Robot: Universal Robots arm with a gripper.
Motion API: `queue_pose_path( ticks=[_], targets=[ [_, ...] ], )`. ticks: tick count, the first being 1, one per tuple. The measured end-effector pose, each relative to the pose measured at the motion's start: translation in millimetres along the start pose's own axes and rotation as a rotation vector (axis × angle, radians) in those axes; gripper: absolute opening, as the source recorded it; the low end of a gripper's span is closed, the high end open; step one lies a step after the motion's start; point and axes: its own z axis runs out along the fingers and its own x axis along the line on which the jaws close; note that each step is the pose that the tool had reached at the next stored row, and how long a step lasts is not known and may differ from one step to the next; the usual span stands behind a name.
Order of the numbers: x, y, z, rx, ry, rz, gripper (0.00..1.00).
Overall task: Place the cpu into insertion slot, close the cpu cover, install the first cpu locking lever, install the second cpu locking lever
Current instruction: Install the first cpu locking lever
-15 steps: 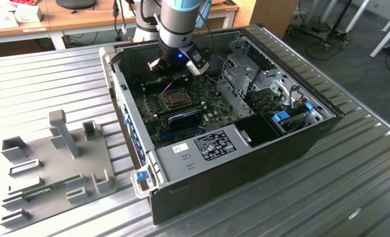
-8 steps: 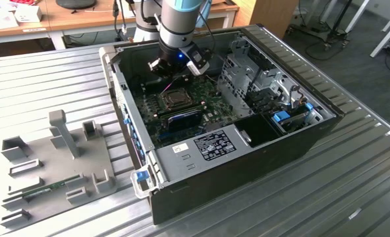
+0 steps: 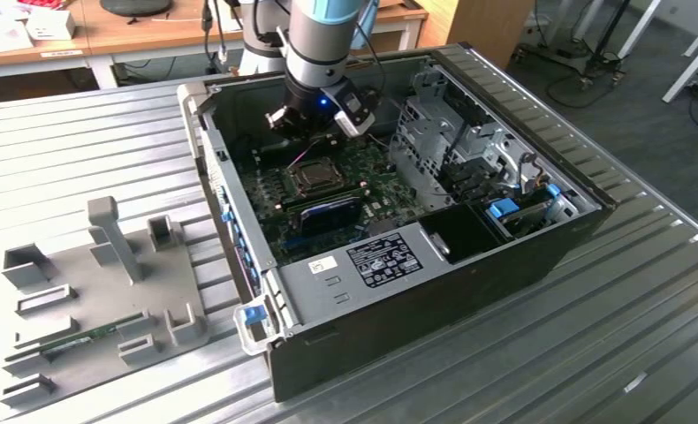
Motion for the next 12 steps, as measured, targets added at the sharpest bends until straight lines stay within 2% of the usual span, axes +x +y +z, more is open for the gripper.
queue_pose_path(
  ticks=[12],
  targets=[
    [-5.1,-1.6,4.8,0.0,-0.0001,0.0,0.1]
  ],
)
